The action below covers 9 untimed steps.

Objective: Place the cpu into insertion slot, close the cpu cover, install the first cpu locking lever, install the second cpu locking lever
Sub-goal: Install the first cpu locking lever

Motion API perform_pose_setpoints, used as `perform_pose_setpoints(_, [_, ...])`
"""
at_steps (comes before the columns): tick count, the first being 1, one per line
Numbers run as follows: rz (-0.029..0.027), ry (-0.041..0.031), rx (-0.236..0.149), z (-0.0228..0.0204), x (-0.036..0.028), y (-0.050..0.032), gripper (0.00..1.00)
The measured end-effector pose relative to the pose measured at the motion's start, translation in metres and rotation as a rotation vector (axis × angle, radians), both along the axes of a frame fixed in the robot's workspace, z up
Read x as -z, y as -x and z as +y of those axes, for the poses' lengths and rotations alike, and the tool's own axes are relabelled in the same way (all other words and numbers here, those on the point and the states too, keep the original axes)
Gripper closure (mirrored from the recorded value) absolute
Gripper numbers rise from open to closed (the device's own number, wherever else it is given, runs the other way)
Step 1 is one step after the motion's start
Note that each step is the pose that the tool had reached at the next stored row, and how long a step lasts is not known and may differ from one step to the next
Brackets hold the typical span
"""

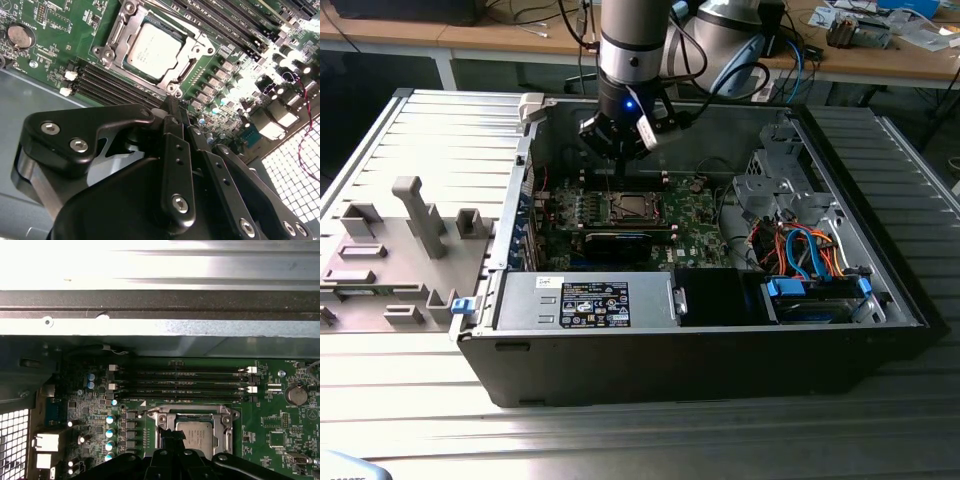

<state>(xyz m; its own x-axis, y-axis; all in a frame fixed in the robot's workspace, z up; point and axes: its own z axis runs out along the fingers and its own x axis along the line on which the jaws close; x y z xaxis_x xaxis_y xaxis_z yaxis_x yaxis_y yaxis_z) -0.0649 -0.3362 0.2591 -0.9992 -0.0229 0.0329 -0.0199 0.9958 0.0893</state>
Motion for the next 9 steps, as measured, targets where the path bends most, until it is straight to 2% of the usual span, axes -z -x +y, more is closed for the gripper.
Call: perform_pose_setpoints(9, [0.0,-0.0043,0.0,0.0,0.0,0.0008,0.89])
